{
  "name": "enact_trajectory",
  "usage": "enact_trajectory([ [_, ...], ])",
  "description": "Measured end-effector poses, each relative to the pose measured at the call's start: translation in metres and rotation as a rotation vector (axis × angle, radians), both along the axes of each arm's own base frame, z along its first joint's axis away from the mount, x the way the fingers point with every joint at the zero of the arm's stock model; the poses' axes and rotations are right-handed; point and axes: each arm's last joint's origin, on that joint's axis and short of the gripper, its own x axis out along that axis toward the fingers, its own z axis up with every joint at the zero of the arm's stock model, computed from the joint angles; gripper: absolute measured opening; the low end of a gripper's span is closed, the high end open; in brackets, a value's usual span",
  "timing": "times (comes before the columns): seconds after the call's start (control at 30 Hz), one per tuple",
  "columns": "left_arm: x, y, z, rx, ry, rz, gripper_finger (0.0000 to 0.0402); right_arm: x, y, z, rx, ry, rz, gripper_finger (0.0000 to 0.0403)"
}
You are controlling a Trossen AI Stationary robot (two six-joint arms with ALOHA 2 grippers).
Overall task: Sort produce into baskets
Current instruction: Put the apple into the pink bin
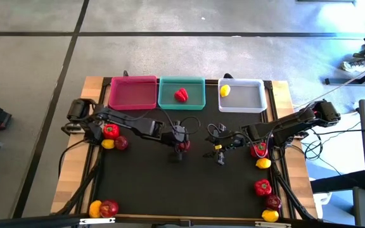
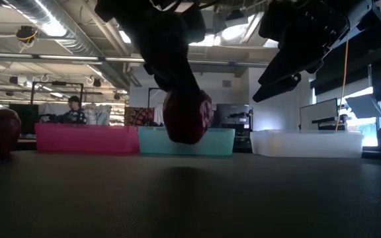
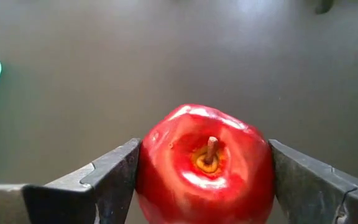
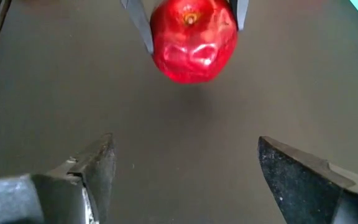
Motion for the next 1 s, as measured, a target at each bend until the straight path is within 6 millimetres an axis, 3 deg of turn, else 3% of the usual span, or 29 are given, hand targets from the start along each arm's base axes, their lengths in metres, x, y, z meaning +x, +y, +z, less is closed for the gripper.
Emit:
enact_trajectory([
  [1.0,-0.037,0.014,0.045,0.118,0.038,0.068,0.0311,-0.001,0.000,-0.001,-0.004,0.019,0.000,0.0324],
])
